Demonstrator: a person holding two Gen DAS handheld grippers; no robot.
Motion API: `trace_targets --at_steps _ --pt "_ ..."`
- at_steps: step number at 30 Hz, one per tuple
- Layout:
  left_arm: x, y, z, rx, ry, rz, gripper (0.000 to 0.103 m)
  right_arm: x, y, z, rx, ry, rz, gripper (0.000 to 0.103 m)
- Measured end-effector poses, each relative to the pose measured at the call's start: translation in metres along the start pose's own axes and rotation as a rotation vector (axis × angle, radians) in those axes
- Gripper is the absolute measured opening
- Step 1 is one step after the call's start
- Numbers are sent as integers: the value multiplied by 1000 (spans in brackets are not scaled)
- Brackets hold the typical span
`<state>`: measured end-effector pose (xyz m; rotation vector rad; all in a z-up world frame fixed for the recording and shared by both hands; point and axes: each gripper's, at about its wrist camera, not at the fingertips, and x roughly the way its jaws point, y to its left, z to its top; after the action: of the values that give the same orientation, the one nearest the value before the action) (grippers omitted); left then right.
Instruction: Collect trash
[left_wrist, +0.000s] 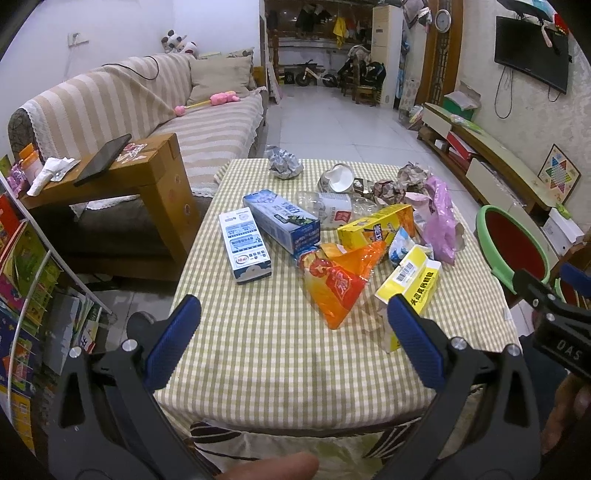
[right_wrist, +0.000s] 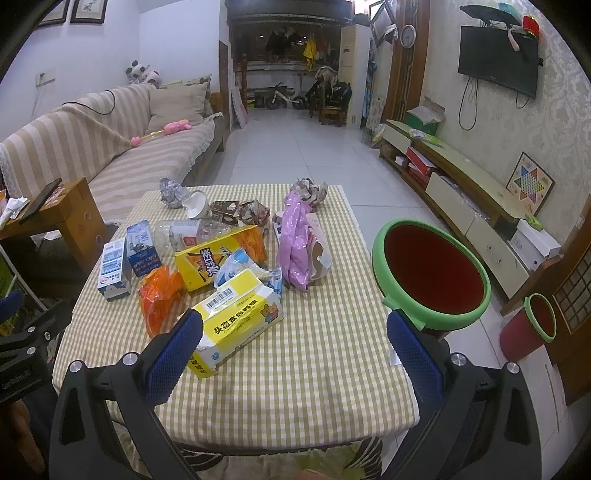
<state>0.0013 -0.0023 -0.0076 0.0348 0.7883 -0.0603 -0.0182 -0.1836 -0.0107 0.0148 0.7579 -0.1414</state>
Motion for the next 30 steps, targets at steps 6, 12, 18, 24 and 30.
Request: trace_targets --at_steps 6,12,18,24,30 --pt "0 1 1 -6 1 -4 100 0 0 0 0 0 3 95" --pt "0 6 2 -30 20 -3 100 0 0 1 1 0 6 95" --pt "-1 5 3 -19 18 -12 100 1 1 1 -5 6 9 95" --pt "0 6 3 -21 24 -12 100 3 0 0 -4 16 17 95" --pt "1 6 4 -11 35 -20 100 3 0 -1 -7 20 23 95"
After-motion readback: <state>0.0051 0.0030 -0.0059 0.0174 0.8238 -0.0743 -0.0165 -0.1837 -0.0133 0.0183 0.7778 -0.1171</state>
